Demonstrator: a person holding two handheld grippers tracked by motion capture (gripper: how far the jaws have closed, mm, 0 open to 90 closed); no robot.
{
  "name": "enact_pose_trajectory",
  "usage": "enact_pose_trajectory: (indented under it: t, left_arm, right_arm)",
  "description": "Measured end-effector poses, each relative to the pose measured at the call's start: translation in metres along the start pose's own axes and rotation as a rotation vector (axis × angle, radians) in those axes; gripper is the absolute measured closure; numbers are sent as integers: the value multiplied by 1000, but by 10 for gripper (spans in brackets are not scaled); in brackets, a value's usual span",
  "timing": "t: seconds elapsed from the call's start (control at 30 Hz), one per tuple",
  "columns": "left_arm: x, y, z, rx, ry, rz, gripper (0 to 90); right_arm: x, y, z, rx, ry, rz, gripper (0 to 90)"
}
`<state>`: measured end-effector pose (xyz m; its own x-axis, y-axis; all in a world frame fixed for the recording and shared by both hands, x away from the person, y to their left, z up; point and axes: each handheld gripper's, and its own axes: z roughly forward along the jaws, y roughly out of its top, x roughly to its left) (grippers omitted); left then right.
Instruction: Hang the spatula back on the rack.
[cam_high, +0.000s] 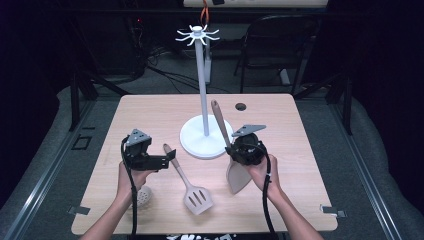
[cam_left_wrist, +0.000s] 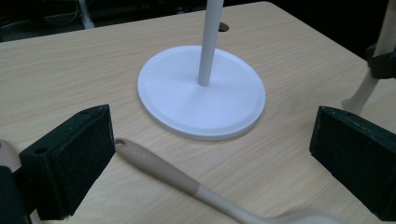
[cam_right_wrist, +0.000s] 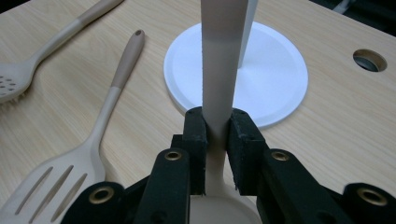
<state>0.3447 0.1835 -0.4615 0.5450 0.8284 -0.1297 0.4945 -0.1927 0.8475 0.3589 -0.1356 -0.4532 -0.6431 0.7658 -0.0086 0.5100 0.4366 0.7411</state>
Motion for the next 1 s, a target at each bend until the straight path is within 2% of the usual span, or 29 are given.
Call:
enact_pose_trajectory:
  t: [0.2, 0.27, 0.33, 0.7, 0.8, 0.87, 0.97, 1.0]
  left_arm:
    - [-4, 9, 10, -4, -51, -22, 2]
    - [-8, 14, 15, -3, -65, -10, 2]
    - [-12, 19, 19, -12, -83, -15, 2]
    - [-31, 41, 35, -21, -118, 11, 6]
    - [-32, 47, 38, -35, -129, 1, 16]
    - [-33, 51, 39, -46, -136, -4, 34]
    - [-36, 55, 40, -65, -141, -6, 131]
    - [-36, 56, 41, -72, -154, -2, 153]
  right_arm:
    - [6, 8, 11, 4, 14, -13, 786]
    - [7, 10, 13, 6, 20, -22, 786]
    - [9, 12, 14, 5, 19, -18, 787]
    - [8, 12, 13, -14, 14, -22, 786]
    - [8, 13, 13, -5, 9, -27, 786]
    - [8, 15, 16, -18, 10, -28, 786]
    - [8, 16, 19, -17, 16, -25, 786]
    - [9, 17, 21, -19, 16, -26, 785]
